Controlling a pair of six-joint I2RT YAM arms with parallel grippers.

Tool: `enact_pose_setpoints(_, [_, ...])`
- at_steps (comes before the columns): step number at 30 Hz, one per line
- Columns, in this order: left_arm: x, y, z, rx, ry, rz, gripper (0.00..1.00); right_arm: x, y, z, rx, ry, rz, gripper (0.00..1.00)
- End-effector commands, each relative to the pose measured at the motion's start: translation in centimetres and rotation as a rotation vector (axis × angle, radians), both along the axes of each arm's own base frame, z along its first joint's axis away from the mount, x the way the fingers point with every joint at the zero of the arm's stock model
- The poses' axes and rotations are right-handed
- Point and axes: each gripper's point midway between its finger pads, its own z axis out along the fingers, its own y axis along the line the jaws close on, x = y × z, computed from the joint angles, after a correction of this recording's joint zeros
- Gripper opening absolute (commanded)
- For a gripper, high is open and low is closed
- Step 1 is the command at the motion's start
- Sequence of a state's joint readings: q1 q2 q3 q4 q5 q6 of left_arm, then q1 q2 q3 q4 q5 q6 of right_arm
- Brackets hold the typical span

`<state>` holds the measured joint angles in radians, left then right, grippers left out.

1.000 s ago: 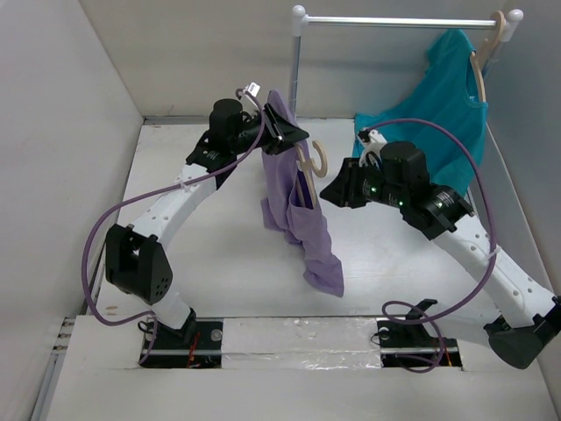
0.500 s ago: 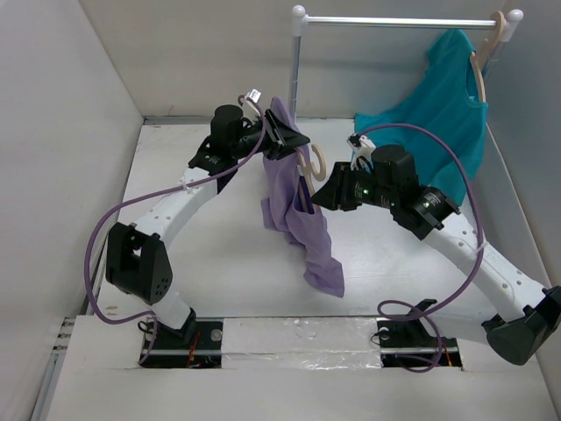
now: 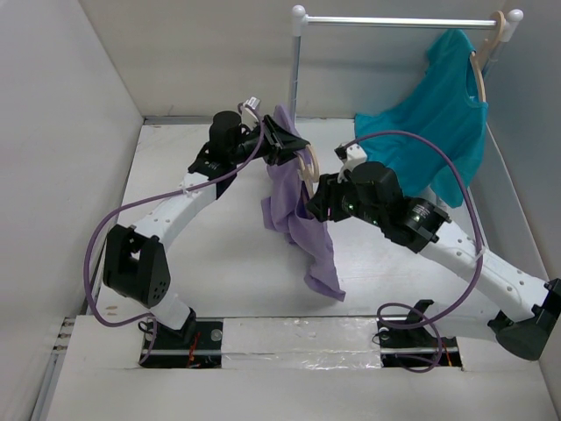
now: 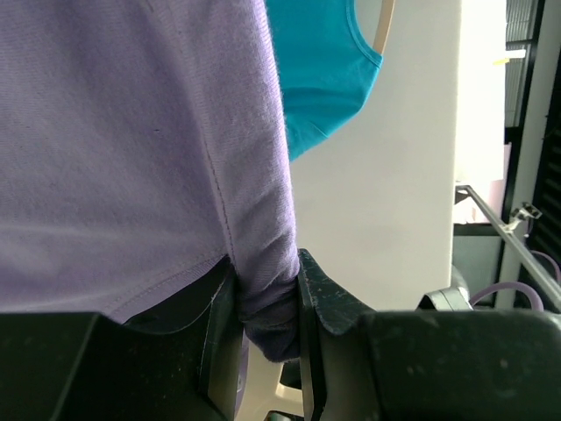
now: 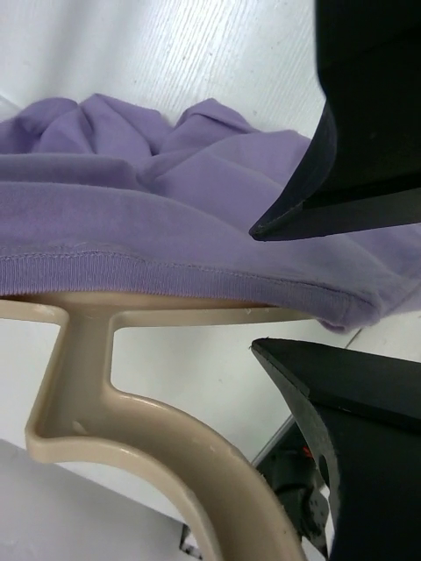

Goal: Place the t-shirt on the hanger

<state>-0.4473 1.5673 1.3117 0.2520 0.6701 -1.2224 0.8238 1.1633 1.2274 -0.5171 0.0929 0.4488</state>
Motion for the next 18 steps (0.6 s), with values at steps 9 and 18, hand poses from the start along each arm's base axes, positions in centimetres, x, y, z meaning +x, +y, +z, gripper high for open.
enact_pose_setpoints(9, [-1.4, 0.9, 4.6, -0.149, -0.047, -0.007, 0.00, -0.2, 0.0, 0.6, -0.017, -0.095, -0.068, 0.53])
enact_pose_setpoints(18, [-1.5, 0.9, 4.9, -0.176, -0.037, -0.009, 0.00, 0.9, -1.0, -0.1, -0.118, -0.162, -0.162, 0.26])
